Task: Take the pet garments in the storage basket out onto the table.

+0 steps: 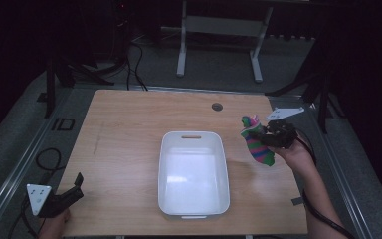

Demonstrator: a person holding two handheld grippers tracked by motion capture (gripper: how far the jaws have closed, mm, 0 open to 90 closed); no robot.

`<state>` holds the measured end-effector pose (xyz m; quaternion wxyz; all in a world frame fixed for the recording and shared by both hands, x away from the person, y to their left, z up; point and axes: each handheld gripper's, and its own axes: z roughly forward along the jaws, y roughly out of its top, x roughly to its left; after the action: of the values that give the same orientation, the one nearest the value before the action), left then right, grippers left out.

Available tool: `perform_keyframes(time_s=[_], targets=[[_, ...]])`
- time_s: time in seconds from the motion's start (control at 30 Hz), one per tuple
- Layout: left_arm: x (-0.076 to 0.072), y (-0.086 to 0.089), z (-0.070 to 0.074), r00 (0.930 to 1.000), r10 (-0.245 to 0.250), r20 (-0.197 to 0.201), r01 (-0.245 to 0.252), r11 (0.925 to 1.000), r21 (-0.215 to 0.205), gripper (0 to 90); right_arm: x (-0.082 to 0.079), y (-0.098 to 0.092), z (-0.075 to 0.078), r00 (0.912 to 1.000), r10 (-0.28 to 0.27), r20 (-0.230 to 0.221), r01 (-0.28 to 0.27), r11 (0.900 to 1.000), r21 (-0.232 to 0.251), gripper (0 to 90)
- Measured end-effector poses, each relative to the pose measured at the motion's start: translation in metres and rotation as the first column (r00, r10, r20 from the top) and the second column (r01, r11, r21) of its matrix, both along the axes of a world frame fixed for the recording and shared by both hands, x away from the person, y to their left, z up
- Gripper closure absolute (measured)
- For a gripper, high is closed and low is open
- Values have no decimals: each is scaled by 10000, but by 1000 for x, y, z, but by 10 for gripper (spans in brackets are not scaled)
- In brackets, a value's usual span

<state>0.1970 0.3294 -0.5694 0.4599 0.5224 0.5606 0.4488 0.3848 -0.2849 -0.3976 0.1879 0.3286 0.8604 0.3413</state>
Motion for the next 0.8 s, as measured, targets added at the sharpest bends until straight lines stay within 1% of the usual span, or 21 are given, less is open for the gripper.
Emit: perform_keyframes(time_s=[0.13, 0.27, 0.33, 0.4, 0.47, 0.57, 0.6, 0.67, 0.8], targets=[[0, 0, 0, 10000, 5, 15, -5, 10000, -10, 10, 9, 3, -21, 9995, -274, -175, 270, 9994, -230, 658], [0, 0, 0, 10000, -4, 4, 4, 10000, 7, 9, 17, 6, -43, 9974, -623, -352, 613, 9977, -283, 658], [0, 0, 0, 10000, -5, 7, 5, 10000, 26, 9, 20, 7, -52, 9963, -703, -502, 685, 9970, -372, 658], [0, 0, 0, 10000, -2, 13, 2, 10000, 21, 9, 23, 9, -63, 9948, -860, -541, 834, 9954, -480, 657], [0, 0, 0, 10000, -4, 9, 4, 10000, 21, 9, 25, 10, -72, 9938, -893, -657, 858, 9948, -551, 657], [0, 0, 0, 10000, -15, 14, 15, 10000, 36, 10, 28, 12, -85, 9908, -1028, -876, 976, 9934, -610, 654], [0, 0, 0, 10000, -14, 15, 14, 10000, 37, 9, 29, 12, -89, 9903, -1068, -887, 1015, 9929, -623, 652], [0, 0, 0, 10000, -11, 16, 11, 10000, 25, 9, 31, 12, -99, 9870, -1267, -988, 1206, 9905, -655, 652], [0, 0, 0, 10000, -7, 20, 7, 10000, 16, 9, 35, 13, -111, 9823, -1455, -1179, 1378, 9879, -714, 652]])
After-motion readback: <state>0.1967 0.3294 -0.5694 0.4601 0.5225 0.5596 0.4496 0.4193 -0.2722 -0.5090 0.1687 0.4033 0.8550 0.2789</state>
